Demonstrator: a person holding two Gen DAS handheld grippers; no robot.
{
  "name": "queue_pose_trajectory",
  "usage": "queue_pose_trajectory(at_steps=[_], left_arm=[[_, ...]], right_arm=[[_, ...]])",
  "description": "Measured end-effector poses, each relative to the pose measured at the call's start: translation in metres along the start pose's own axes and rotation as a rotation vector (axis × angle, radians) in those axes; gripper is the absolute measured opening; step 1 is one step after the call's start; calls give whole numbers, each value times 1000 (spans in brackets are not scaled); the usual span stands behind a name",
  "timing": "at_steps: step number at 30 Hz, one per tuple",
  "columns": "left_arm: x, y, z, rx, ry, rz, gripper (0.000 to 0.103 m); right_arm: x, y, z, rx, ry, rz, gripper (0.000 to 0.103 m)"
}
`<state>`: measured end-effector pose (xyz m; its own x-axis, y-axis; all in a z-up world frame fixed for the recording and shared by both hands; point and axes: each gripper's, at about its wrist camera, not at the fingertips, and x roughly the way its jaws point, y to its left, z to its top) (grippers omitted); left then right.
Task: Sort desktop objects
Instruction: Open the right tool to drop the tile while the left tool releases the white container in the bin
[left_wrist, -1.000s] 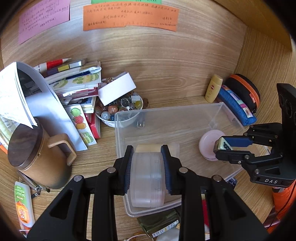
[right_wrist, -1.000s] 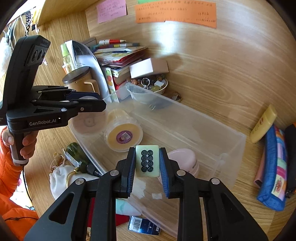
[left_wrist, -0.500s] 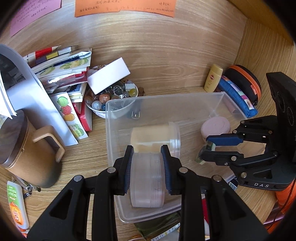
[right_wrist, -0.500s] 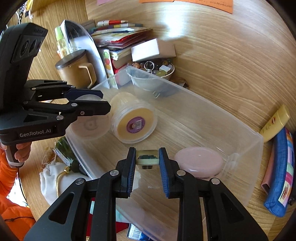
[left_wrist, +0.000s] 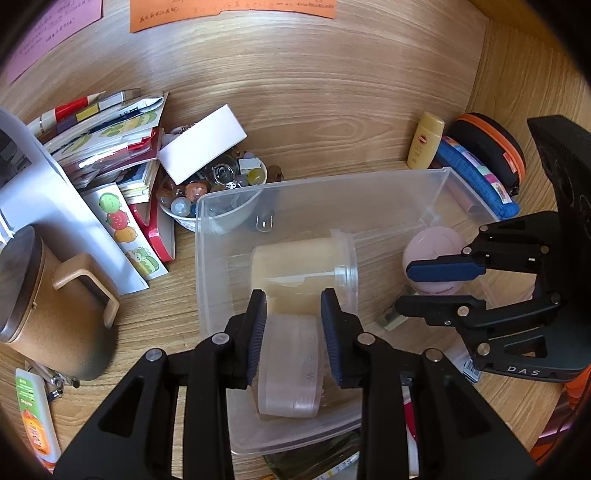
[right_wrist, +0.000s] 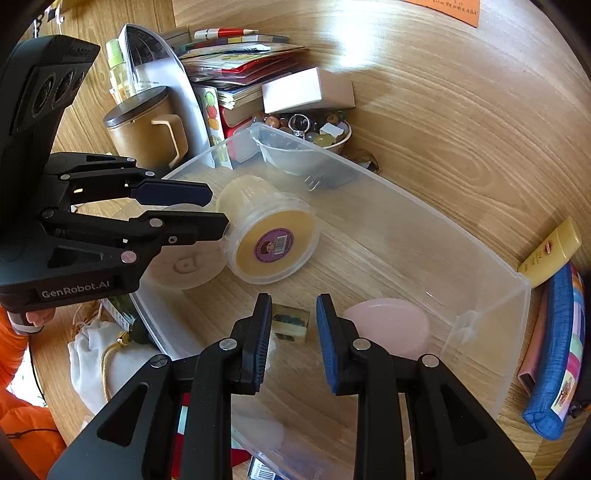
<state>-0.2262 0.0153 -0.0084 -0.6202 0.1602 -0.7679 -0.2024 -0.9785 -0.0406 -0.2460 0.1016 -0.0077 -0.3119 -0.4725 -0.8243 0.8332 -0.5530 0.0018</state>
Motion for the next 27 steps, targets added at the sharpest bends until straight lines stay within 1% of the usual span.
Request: queue_pose_trajectory(at_steps=[5,7,10,11,13,14,15,19,21,23,27], left_arm=[[-1,0,1,0,-6,8,29],[-5,0,2,0,-12,5,31],[-12,-1,2,5,-29,13,32],[-15,-1,1,6,-34,14,33],[-21,-1,1,8,-46,26,38],[-24,-2,0,9,-56,29,44],[-28,-2,0,12,-64,34,47],[-43,-5,-4,24,-92,50,52],[-51,-6,-6,27,-109,61,61],[-59,-7,-8,28,-127,75,63],[-68,-8,-15,29,-134,80,64]], right_arm=[[-2,1,-1,6,-4,-7,22],[-5,0,-2,9,-10,2,23],[-14,3,-4,10,-31,5,26],[-16,3,-5,9,-38,-1,28],[-24,5,-6,13,-58,-4,35],[-27,6,-7,15,-65,-7,38],[-31,7,-9,19,-77,-12,41],[-43,9,-13,30,-108,-30,48],[-51,10,-16,38,-126,-41,53],[-58,10,-19,45,-139,-49,57],[-72,12,-28,55,-179,-80,67]])
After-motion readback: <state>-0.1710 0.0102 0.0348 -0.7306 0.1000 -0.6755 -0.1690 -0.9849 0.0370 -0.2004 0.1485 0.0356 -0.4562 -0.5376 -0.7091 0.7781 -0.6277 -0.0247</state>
